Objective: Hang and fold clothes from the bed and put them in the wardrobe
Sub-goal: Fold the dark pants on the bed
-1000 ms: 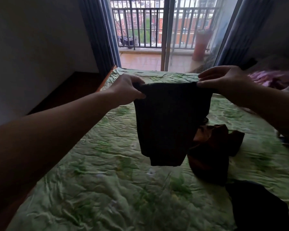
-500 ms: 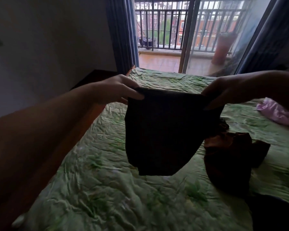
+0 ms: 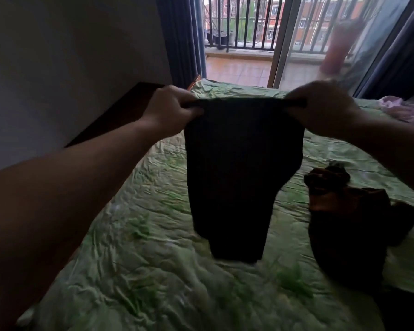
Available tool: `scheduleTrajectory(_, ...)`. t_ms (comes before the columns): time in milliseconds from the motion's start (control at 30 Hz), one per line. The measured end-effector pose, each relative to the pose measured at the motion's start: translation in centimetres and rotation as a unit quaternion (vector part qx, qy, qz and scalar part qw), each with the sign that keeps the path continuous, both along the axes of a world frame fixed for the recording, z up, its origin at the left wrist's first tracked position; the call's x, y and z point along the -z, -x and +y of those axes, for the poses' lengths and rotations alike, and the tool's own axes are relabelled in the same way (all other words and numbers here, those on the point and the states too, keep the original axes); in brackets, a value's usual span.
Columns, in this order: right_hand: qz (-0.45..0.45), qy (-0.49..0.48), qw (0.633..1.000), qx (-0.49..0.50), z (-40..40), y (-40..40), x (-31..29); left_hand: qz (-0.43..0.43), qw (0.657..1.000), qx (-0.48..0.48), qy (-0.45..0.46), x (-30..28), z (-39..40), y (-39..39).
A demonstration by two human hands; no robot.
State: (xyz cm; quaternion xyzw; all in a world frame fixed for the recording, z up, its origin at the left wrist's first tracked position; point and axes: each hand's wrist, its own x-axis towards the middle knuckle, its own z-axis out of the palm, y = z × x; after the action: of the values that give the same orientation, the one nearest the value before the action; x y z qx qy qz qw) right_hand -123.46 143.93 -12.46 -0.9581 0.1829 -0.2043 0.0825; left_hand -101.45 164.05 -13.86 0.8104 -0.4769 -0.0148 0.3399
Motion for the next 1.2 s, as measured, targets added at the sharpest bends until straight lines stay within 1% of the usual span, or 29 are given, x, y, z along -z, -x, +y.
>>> scheduleTrajectory(67, -0.038, 0.028, 0.998, -0.031, 0.0, 0.2, -0.3, 0.007, 0.999, 0.011, 0.037, -0.3, 0.0, -0.4)
scheduleTrajectory(100, -0.039, 0.032, 0.998, -0.048, 0.1, 0.5, -0.2, 0.003, 0.999, 0.021, 0.028, -0.4, 0.3, -0.3)
scheduleTrajectory(167, -0.005, 0.021, 0.997, -0.074, 0.6, 1.6, 0.7, -0.029, 0.998, 0.052, -0.036, 0.0, 1.1, 0.3)
scheduleTrajectory(267, 0.074, -0.03, 0.995, -0.06, 2.2, 3.8, 4.5, -0.049, 0.985, 0.099, -0.131, 2.7, 2.7, 2.4)
scheduleTrajectory(367, 0.163, -0.052, 0.983, -0.068, 4.9, 6.4, 10.7, -0.06, 0.964, 0.124, -0.226, 7.8, 4.4, 5.1)
scheduleTrajectory(433, 0.248, -0.051, 0.965, -0.065, 6.9, 8.1, 15.1, -0.06, 0.945, 0.154, -0.283, 11.9, 5.7, 7.2)
scheduleTrajectory(500, 0.325, -0.069, 0.94, -0.078, 9.3, 9.8, 19.7, -0.048, 0.923, 0.186, -0.334, 16.2, 7.5, 9.4)
scheduleTrajectory(567, 0.404, -0.109, 0.902, -0.108, 12.2, 11.2, 23.0, -0.018, 0.891, 0.213, -0.399, 19.9, 9.3, 11.5)
scheduleTrajectory(633, 0.478, -0.171, 0.849, -0.145, 14.8, 11.9, 24.8, 0.058, 0.844, 0.239, -0.476, 22.9, 11.0, 13.2)
scheduleTrajectory(667, 0.512, -0.211, 0.816, -0.164, 15.9, 12.1, 25.5, 0.108, 0.814, 0.245, -0.516, 24.1, 11.7, 13.8)
scheduleTrajectory(733, 0.579, -0.298, 0.737, -0.18, 17.5, 12.2, 26.4, 0.202, 0.75, 0.238, -0.583, 25.9, 13.0, 14.4)
scheduleTrajectory(767, 0.604, -0.342, 0.698, -0.178, 17.9, 12.3, 27.0, 0.245, 0.726, 0.229, -0.6, 26.4, 13.4, 14.4)
scheduleTrajectory(800, 0.62, -0.377, 0.666, -0.174, 18.3, 12.4, 27.6, 0.282, 0.711, 0.218, -0.607, 26.8, 13.8, 14.4)
scheduleTrajectory(833, 0.629, -0.396, 0.646, -0.172, 18.5, 12.5, 28.1, 0.31, 0.702, 0.208, -0.607, 27.2, 14.0, 14.3)
scheduleTrajectory(867, 0.635, -0.395, 0.642, -0.172, 18.3, 12.4, 28.5, 0.333, 0.7, 0.196, -0.601, 27.5, 14.1, 14.2)
scheduleTrajectory(900, 0.635, -0.397, 0.641, -0.167, 17.9, 12.2, 28.8, 0.358, 0.705, 0.184, -0.584, 27.8, 14.1, 14.0)
scheduleTrajectory(967, 0.622, -0.442, 0.63, -0.143, 16.4, 11.6, 29.2, 0.41, 0.73, 0.155, -0.525, 28.4, 13.8, 13.4)
scheduleTrajectory(1000, 0.605, -0.47, 0.632, -0.116, 15.3, 11.2, 29.3, 0.425, 0.748, 0.14, -0.49, 28.8, 13.6, 12.9)
scheduleTrajectory(1067, 0.555, -0.518, 0.648, -0.06, 12.6, 10.2, 29.4, 0.45, 0.785, 0.102, -0.414, 29.4, 12.9, 11.8)
scheduleTrajectory(1133, 0.489, -0.566, 0.664, -0.009, 9.7, 9.1, 29.5, 0.49, 0.806, 0.053, -0.329, 30.0, 11.7, 10.5)
scheduleTrajectory(1167, 0.439, -0.586, 0.68, 0.018, 8.2, 8.4, 29.9, 0.51, 0.813, 0.026, -0.279, 30.6, 10.9, 9.8)
scheduleTrajectory(1200, 0.368, -0.609, 0.701, 0.055, 6.8, 7.5, 30.3, 0.529, 0.82, -0.008, -0.218, 31.2, 9.9, 9.2)
